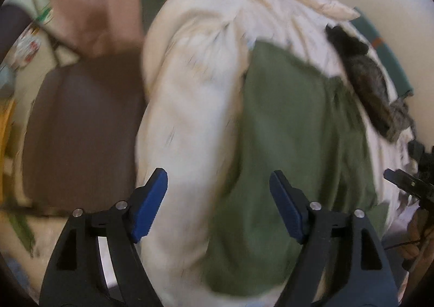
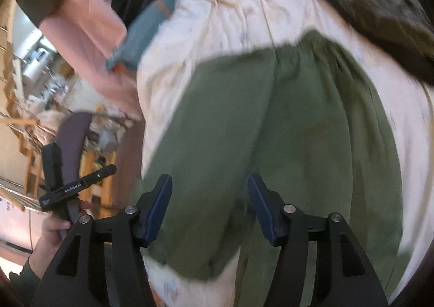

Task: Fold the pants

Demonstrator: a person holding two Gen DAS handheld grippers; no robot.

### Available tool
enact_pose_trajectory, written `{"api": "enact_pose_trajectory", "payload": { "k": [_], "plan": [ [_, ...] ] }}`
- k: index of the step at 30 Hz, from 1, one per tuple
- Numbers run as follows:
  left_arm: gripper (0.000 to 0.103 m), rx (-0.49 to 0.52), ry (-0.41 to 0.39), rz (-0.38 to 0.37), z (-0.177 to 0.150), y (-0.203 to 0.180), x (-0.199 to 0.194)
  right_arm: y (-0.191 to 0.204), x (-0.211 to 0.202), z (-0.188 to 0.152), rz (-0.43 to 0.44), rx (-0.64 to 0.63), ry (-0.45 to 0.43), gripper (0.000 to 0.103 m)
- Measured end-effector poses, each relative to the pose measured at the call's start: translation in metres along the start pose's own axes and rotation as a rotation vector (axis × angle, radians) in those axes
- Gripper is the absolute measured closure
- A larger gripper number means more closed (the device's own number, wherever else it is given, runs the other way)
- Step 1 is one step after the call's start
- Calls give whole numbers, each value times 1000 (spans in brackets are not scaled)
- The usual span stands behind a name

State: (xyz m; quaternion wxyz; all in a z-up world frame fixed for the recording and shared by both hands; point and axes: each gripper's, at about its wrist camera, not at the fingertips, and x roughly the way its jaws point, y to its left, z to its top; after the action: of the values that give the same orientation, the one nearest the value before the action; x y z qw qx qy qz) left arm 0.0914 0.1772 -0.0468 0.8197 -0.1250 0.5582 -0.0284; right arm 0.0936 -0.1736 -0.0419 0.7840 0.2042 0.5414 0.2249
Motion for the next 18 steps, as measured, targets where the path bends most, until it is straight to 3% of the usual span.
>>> {"api": "enact_pose_trajectory", "payload": {
  "k": [5, 7, 18],
  "plan": [
    [28, -4, 65, 14, -63, 0, 3, 29, 25, -83, 1, -23, 112, 42],
    [28, -27, 79, -1, -73, 4, 4, 36, 36, -99, 8, -11, 135, 42],
    [28, -62, 159, -14, -102, 1, 32, 48, 89, -137, 58, 259, 195, 42]
  ]
}}
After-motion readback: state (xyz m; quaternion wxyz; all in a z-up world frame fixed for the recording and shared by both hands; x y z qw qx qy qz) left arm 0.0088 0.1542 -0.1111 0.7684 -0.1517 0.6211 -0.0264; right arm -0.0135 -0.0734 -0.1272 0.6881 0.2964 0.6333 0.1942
